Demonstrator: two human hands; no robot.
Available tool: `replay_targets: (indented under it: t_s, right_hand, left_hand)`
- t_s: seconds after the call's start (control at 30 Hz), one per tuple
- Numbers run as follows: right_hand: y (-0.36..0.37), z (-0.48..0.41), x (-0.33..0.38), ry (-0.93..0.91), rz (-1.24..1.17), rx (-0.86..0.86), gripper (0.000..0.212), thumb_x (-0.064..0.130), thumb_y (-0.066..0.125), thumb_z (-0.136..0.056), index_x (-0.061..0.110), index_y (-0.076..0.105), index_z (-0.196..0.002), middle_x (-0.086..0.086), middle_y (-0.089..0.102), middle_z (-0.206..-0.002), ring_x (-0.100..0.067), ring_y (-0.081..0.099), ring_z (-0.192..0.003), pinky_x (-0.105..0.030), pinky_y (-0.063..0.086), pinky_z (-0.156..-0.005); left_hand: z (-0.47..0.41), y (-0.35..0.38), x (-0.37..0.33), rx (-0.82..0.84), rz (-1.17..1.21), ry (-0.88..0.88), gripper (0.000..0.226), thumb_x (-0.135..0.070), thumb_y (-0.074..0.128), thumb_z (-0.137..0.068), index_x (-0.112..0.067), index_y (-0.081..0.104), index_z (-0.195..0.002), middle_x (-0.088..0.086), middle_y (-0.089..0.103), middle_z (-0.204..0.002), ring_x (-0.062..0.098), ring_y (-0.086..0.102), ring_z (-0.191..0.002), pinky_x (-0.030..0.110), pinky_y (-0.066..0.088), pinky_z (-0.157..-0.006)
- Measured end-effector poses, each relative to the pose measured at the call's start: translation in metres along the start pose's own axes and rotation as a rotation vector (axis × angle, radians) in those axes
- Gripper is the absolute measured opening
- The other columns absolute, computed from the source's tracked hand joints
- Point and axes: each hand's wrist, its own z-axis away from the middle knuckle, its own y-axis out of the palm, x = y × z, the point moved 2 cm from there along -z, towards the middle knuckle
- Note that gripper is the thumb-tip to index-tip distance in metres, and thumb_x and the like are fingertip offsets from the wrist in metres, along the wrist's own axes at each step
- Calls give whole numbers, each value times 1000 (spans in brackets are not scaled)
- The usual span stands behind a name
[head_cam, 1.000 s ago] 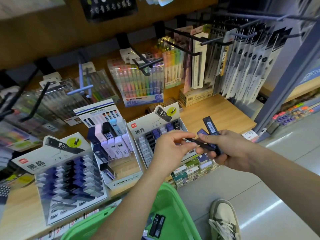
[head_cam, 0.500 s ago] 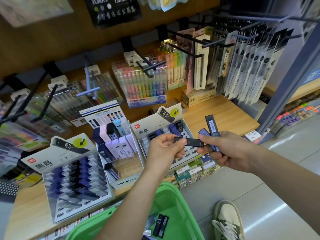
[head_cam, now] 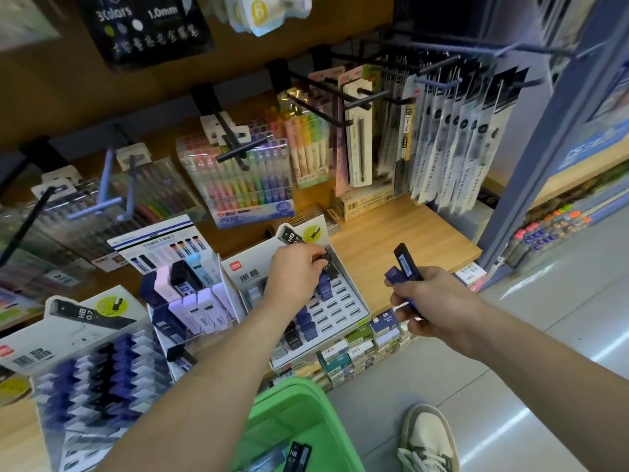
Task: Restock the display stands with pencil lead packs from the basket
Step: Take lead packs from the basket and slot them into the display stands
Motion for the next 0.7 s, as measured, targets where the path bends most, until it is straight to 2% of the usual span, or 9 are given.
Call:
replay_targets:
  t_s: [0.13, 0.33, 0.4, 0.5, 0.6, 0.7]
  right_hand:
    - [-3, 0, 0, -20, 8, 10, 17, 5, 50, -98, 9, 58, -113, -6, 66, -72, -12, 56, -51, -23, 40, -44]
    - [-3, 1, 0, -26, 5, 34, 19, 6, 53, -98, 13, 51, -115, -6, 72, -77, -12, 55, -50, -24, 38, -46]
    - [-4, 0, -1, -20, 10, 20, 19, 6, 55, -97, 12, 52, -115, -7, 69, -76, -12, 54, -53, -23, 39, -44]
    - [-5, -1, -2, 9, -43, -3, 18, 5, 57, -95, 8, 55, -112, -9, 55, -73, -16, 52, -62, -22, 42, -45]
    - [-4, 1, -2, 6, -97, 14, 9, 4, 58, -95, 8, 57, -103, -7, 54, -75, -15, 56, -64, -22, 48, -50]
    - [-4, 4, -2, -11, -102, 24, 5, 6, 59, -97, 9, 59, -100, -6, 56, -75, -13, 59, -65, -21, 49, -52]
  left_hand:
    - [-6, 13, 1, 19, -104, 60, 23, -23, 61, -92, -21, 71, -113, 1, 72, -107, 19, 64, -98, 27, 46, -87]
    - [-12, 19, 4, 15, -176, 97, 19, -22, 59, -92, -21, 74, -105, 3, 72, -99, 21, 62, -94, 31, 47, -83]
    - [-11, 21, 7, 24, -156, 92, 20, -20, 59, -92, -18, 74, -106, 4, 71, -103, 23, 60, -99, 30, 45, -85]
    - [-12, 24, 5, 22, -192, 133, 21, -17, 56, -95, -17, 73, -106, 4, 65, -105, 24, 53, -101, 28, 39, -82]
    - [-18, 22, -2, 37, -188, 57, 19, -17, 59, -93, -19, 72, -107, 2, 67, -103, 22, 60, -96, 30, 46, -81]
    - [-23, 21, -7, 85, -228, -5, 11, -19, 62, -91, -18, 73, -91, 4, 69, -88, 23, 63, -85, 30, 52, -74]
